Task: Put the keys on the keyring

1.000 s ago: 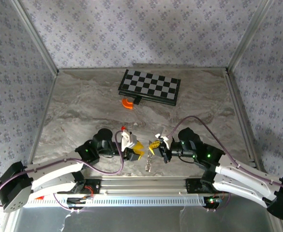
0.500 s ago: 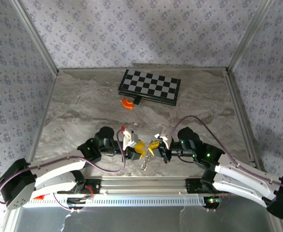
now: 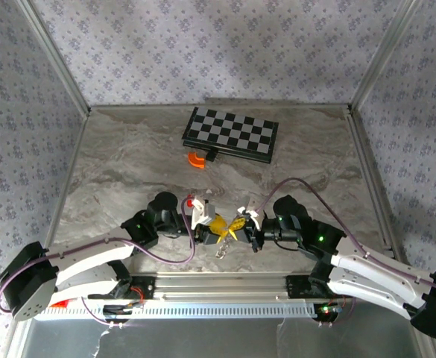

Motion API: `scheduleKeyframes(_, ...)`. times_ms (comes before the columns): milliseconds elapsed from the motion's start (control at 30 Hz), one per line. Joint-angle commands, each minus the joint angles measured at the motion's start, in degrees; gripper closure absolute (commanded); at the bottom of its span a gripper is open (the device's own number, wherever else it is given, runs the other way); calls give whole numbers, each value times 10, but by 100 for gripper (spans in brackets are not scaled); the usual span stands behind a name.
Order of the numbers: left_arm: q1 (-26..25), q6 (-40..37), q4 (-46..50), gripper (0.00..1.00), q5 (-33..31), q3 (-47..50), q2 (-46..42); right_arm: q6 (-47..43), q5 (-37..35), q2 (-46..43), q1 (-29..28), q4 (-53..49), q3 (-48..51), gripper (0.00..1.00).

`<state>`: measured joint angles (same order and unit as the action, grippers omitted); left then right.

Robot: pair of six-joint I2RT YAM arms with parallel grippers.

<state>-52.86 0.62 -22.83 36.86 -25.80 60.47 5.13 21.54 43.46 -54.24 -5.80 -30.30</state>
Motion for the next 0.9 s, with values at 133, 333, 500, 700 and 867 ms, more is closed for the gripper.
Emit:
scheduleKeyframes(133,2,-20,4,74,20,-20,3,-12,14,-1,2,-1,-23,100)
scheduleKeyframes(333,2,-19,-2,78,27,-26,13,-12,16,-2,-1,-1,-23,100)
scheduleKeyframes(500,1,-19,-2,81,32,-28,18,-12,17,-1,-2,-1,-23,100)
scheduleKeyframes(700,2,-19,-1,88,33,-29,16,-11,17,-1,-3,-1,-23,100)
scheduleKeyframes(867,1,-19,7,100,38,-30,12,-12,17,-2,-4,-3,-25,100)
